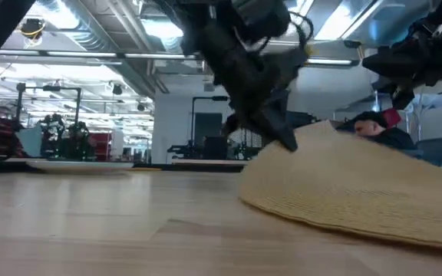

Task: Set table place
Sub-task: Move the brown place mat to the center of the table

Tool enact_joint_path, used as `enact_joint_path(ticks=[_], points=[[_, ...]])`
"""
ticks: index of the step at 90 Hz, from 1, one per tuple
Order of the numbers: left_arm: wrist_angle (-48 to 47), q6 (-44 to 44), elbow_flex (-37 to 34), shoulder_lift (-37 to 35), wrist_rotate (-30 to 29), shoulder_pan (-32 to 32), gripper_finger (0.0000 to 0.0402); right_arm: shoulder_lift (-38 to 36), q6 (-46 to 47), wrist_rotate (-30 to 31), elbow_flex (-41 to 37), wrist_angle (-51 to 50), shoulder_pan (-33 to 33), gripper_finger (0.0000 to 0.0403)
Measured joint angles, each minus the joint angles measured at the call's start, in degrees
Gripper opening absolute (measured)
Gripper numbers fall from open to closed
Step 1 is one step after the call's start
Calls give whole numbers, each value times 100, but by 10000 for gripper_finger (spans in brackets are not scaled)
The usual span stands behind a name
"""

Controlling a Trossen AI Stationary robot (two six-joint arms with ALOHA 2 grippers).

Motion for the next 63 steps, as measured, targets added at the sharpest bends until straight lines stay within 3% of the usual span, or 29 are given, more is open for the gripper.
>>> enact_joint_path(ticks=[44,63], points=[[-420,17,9,-775,-140,-47,0,1,0,-12,1,-86,0,0],[-547,36,11,-817,-151,-184,0,1,85,-312,1,-125,-2,0]])
